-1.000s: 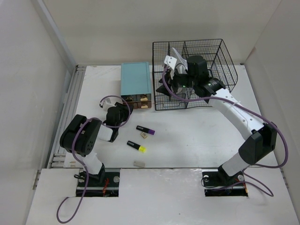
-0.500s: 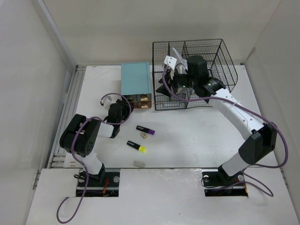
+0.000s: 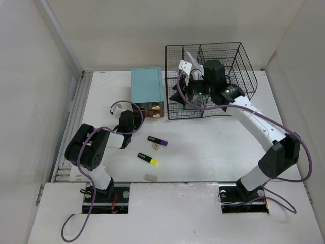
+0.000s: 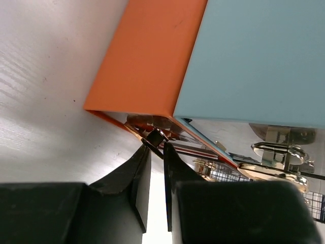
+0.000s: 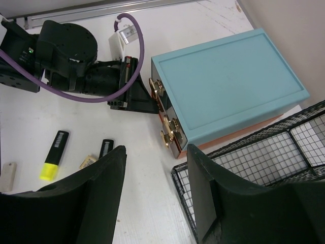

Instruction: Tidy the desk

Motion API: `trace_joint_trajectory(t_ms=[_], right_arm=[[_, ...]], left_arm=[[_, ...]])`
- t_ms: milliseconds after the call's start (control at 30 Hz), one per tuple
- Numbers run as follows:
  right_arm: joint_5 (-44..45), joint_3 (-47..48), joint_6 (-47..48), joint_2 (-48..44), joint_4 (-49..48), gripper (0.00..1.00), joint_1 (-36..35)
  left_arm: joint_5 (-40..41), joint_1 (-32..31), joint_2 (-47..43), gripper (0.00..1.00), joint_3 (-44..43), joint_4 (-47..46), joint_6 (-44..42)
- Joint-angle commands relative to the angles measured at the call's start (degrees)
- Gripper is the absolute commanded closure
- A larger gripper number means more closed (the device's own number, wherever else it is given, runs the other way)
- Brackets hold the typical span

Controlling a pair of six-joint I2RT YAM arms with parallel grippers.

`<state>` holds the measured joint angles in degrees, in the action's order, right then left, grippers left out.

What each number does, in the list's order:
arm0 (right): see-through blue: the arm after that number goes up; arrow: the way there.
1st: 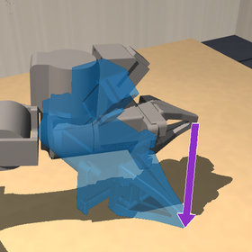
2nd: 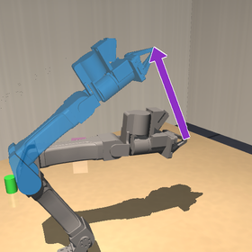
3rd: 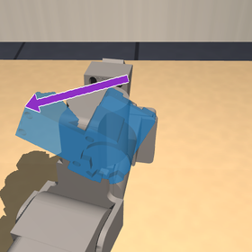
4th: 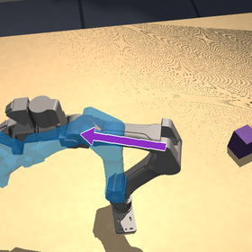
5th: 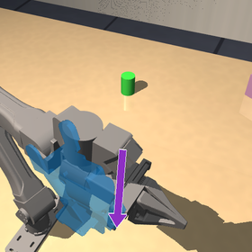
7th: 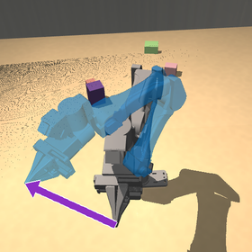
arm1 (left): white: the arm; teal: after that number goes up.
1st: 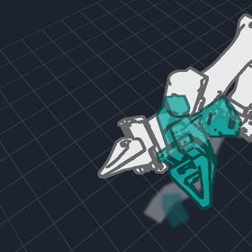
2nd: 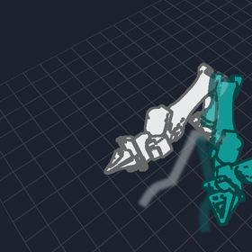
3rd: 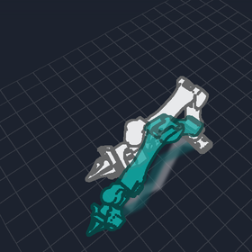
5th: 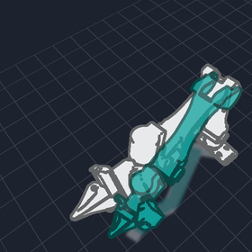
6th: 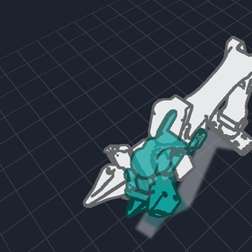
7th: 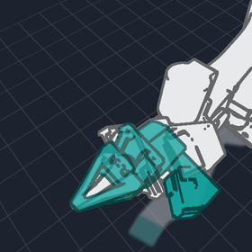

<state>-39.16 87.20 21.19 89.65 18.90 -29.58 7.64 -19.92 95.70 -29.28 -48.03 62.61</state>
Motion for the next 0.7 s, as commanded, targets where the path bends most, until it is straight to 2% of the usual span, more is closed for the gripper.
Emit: trace_joint_trajectory(t_ms=[0, 667], right_arm=[[-1.8, -0.1, -0.2, -1.2, -1.9, 0.43, 0.4], [-1.8, -0.6, -0.2, -1.2, -2.5, 0.43, 0.4]], left_arm=[[5.2, 0.6, -1.4, 0.95, 0.7, 1.4, -0.8], [5.3, -4.1, -8.9, 0.94, 6.3, 0.8, 0.8]])
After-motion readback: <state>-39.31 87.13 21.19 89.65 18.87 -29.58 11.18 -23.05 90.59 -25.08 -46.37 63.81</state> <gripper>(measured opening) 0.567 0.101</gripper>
